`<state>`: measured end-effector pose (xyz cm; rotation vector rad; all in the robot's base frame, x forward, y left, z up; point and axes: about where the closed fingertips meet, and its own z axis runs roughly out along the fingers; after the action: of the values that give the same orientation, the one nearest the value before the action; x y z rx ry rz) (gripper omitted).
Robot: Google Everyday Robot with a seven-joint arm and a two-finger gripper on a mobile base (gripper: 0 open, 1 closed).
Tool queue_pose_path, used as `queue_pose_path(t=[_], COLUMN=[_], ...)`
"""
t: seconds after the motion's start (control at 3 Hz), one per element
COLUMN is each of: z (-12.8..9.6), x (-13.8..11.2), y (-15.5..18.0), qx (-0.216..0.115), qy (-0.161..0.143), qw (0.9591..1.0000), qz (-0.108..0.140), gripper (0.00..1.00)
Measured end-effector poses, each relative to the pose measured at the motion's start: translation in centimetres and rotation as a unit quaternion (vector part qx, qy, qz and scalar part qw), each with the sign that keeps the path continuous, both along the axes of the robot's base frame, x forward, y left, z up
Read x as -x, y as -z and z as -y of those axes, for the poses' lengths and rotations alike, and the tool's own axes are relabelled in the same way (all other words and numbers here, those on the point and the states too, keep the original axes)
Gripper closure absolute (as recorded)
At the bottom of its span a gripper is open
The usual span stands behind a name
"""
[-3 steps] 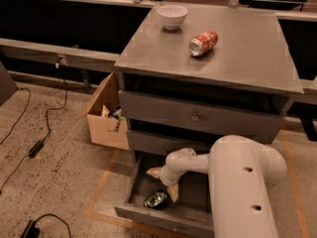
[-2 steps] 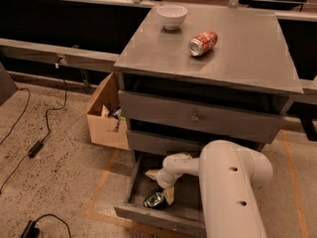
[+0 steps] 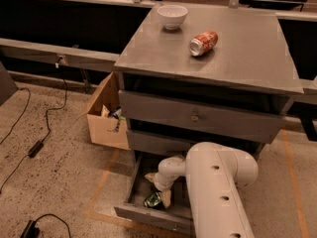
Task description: Pick green can from bottom drawer and place on counter
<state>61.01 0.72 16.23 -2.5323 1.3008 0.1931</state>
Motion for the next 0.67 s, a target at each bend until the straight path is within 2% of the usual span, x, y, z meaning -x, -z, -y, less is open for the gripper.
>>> queue_pose_path(t=[0.33, 0.67], z=[-0.1, -0.2], x=[0.5, 1.9], y=[1.2, 2.3], qx=[0.003, -0.008], qy=[0.007, 0.011], qw=[0.9999, 0.9993], qz=[-0.011, -0.036], gripper=[0.19, 0.50])
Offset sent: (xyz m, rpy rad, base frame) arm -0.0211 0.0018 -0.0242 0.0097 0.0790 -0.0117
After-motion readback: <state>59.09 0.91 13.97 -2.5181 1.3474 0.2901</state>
